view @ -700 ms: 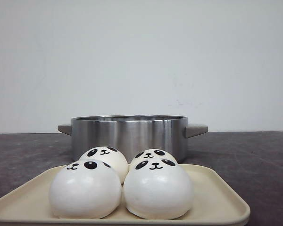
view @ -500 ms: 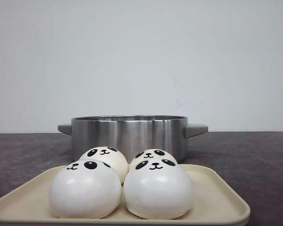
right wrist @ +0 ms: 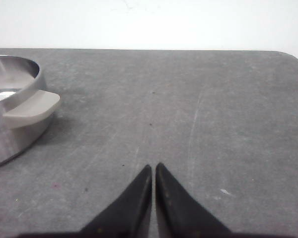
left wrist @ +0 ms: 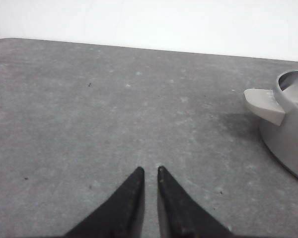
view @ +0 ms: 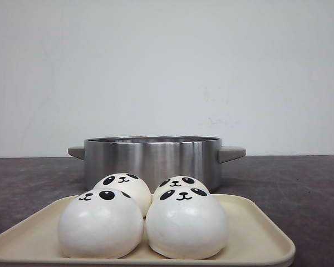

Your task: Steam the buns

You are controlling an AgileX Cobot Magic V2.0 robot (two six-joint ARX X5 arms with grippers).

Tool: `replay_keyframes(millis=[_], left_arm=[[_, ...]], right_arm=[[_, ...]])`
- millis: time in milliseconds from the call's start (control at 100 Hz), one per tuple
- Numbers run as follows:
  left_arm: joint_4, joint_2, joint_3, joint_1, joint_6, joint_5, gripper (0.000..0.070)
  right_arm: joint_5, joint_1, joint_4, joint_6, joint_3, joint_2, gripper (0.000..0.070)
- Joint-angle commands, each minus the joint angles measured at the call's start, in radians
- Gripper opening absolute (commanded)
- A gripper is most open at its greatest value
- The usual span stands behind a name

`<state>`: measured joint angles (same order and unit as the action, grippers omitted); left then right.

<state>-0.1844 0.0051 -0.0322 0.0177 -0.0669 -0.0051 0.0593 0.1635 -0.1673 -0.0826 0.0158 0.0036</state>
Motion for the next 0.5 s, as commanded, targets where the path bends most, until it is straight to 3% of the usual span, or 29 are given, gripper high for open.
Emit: replay_keyframes(millis=[0,490], left_arm=[[-0.003,0.0,0.018,0.002,-0.001,-0.002,0.0003],[-0.003,0.0,0.018,0.002,0.005,-0.002,0.0003]], right_arm=[[0.0,0.002,0.01,0.005,-0.003,0.0,0.0006],[0.0,0.002,0.01,0.022,-0.003,0.0,0.0006]])
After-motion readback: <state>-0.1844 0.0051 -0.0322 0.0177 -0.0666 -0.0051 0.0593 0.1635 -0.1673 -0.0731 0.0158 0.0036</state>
